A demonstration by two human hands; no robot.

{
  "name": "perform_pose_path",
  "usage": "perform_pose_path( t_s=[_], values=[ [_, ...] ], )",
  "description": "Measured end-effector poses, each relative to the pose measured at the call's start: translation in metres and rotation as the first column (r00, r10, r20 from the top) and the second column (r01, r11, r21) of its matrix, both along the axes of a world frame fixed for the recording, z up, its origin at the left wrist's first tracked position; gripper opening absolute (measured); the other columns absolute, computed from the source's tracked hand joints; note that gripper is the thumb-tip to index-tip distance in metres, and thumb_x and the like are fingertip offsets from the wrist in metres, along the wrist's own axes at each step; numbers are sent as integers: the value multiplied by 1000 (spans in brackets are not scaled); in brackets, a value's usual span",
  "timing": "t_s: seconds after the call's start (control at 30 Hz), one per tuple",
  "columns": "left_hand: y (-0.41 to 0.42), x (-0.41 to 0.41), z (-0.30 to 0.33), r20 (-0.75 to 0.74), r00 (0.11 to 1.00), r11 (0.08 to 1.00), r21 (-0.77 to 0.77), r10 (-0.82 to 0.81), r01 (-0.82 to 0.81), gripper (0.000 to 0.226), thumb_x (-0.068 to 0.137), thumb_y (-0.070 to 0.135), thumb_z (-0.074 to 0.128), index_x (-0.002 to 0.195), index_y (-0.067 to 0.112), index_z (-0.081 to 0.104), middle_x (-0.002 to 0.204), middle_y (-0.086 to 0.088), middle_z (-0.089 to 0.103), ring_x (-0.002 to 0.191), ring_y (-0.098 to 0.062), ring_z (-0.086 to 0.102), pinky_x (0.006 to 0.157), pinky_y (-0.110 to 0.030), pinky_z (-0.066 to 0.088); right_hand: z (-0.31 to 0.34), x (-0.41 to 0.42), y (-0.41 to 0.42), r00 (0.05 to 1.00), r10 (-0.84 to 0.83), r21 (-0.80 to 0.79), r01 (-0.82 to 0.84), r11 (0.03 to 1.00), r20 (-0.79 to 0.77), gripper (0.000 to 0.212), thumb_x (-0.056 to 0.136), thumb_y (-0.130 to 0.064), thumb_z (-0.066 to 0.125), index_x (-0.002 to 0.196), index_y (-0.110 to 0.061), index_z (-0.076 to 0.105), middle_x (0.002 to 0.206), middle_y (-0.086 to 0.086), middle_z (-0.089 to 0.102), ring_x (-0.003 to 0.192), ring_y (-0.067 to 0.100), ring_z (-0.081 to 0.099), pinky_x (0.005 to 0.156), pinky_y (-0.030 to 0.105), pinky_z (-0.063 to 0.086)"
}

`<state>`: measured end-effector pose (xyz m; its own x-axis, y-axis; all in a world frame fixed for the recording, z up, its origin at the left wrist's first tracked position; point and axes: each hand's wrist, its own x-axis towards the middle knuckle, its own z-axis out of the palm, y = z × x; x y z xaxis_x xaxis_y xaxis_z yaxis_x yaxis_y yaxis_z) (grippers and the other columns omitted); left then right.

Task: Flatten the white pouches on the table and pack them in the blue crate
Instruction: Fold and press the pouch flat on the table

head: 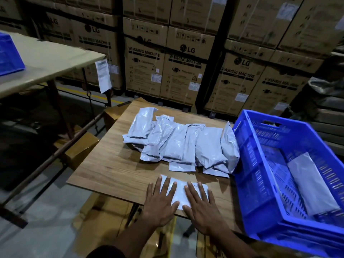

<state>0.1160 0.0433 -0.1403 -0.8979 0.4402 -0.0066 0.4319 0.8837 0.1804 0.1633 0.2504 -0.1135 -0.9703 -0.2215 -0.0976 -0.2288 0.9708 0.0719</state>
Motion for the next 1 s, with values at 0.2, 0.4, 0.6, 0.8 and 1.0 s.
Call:
perform_pose_path(
  t_s=[0.2,0.4,0.6,0.8,1.0],
  values=[
    [0,3,5,21,1000,1000,-17,-21,21,63,96,61,36,153,36,40,164,-2,33,146,-41,33,110,-64,32,1,-6,5,996,28,-24,-26,999,79,65,103,-63,19,159,-29,17,167,-9,4,154,28,-1,116,52,1],
    [-5,-3,7,50,998,998,-54,-36,38,62,95,62,36,152,39,41,162,0,37,143,-40,40,103,-65,41,28,-10,5,979,62,-64,-51,997,194,77,99,-70,22,159,-30,-4,163,-13,-20,148,23,-27,120,52,-7],
    [-13,-21,12,116,990,992,-90,-77,88,63,95,68,32,152,40,38,160,-2,41,140,-44,43,97,-68,44,32,-2,6,980,164,23,-168,986,111,58,96,-43,38,149,-22,32,165,6,18,152,37,13,116,56,24],
    [-12,-14,25,125,981,988,-21,-146,150,100,80,95,20,162,39,6,168,-4,-18,151,-41,-21,116,-69,2,56,-4,-4,987,109,-96,-98,991,116,41,96,-27,46,135,-12,45,159,11,27,146,33,26,116,42,29],
    [-11,-8,51,3,999,998,-43,-50,50,67,95,2,52,155,25,35,169,-6,15,155,-37,7,115,-59,25,71,1,-5,993,113,-176,-108,979,18,49,87,-30,40,133,-14,44,158,7,29,135,36,43,102,44,42]
  ],
)
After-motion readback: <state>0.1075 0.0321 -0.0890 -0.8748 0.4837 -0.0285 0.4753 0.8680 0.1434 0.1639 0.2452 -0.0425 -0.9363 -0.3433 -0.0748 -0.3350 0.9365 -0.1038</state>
